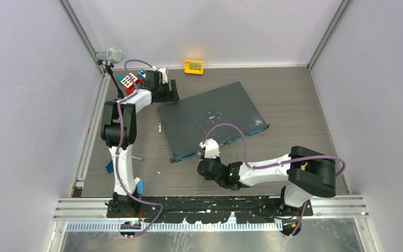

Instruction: Insert the plug into the switch port

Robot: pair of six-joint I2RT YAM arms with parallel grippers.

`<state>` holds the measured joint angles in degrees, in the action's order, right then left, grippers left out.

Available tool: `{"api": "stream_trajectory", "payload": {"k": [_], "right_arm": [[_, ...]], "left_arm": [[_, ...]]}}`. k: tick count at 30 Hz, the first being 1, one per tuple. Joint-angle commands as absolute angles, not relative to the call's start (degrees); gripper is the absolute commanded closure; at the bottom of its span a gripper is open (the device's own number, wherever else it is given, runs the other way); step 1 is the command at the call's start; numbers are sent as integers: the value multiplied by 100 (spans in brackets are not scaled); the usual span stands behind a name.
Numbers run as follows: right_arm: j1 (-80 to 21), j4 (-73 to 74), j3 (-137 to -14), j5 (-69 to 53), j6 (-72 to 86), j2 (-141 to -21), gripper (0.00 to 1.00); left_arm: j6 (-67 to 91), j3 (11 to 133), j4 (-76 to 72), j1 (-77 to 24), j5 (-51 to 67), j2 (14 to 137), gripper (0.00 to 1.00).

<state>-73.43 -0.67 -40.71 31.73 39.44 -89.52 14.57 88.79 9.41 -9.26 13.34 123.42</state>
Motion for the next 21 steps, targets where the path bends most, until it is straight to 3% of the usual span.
{"api": "stream_trajectory", "payload": {"k": [1, 4, 10, 21], "right_arm": [[-7336, -694, -3865, 3415, 4185, -8985, 88], [-7339, -905, -3766, 3385, 4230, -9085, 99], [-7339, -1293, -3719, 3358, 4413, -9348, 100], [-7339, -529, -4157, 4089, 4599, -9622, 99]], "left_arm": [[1345, 8938, 1203, -952, 1538, 12334, 26], [1345, 8955, 1206, -947, 1529, 12331, 26], [1345, 8956, 1211, -950, 1533, 12340, 26], [1336, 8987, 1224, -979, 1544, 12366, 27]]}}
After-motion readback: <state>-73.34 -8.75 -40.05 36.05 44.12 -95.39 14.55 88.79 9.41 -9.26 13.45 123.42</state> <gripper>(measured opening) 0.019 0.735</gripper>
